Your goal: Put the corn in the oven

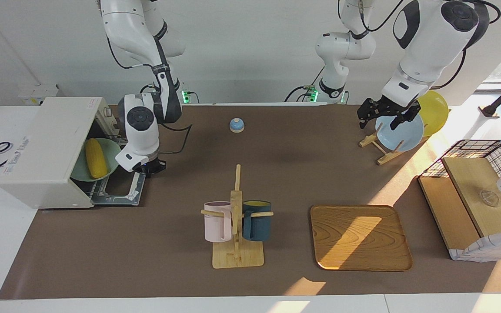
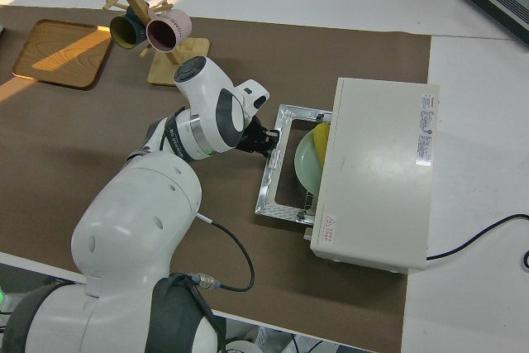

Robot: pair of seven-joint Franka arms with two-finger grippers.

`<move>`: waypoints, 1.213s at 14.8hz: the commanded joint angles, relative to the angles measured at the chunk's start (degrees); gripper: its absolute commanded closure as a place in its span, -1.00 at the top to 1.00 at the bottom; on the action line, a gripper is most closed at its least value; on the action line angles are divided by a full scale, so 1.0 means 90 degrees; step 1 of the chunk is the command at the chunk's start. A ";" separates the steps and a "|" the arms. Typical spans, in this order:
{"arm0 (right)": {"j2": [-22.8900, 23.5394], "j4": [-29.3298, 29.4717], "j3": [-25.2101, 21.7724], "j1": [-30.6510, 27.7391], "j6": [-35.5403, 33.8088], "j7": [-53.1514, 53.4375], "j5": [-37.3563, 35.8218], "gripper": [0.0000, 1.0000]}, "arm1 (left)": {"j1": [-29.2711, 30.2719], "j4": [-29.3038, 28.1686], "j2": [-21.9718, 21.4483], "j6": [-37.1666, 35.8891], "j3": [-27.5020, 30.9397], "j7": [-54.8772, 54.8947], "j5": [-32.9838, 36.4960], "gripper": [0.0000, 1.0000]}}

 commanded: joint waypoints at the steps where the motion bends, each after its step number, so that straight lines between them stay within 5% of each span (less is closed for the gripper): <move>1: -0.0115 0.0846 -0.0164 -0.0441 -0.0846 -0.1157 -0.0440 -1.00 | 0.0050 0.0085 0.0032 -0.0101 -0.0031 0.0040 0.0125 1.00; 8: -0.0643 0.1171 -0.0173 -0.1564 -0.1366 -0.2937 0.0017 -1.00 | 0.0050 0.0085 0.0032 -0.0101 -0.0031 0.0040 0.0125 1.00; 11: -0.0701 0.1209 -0.0174 -0.1663 -0.1434 -0.3143 0.0429 -0.38 | 0.0050 0.0085 0.0032 -0.0101 -0.0031 0.0040 0.0125 1.00; 15: -0.0780 0.2387 -0.0154 -0.1644 -0.2593 -0.3124 0.1501 1.00 | 0.0050 0.0085 0.0032 -0.0101 -0.0031 0.0040 0.0125 1.00; 18: -0.0770 0.3238 -0.0086 -0.1449 -0.3191 -0.3056 0.2001 1.00 | 0.0050 0.0085 0.0022 -0.0101 -0.0031 0.0040 0.0125 1.00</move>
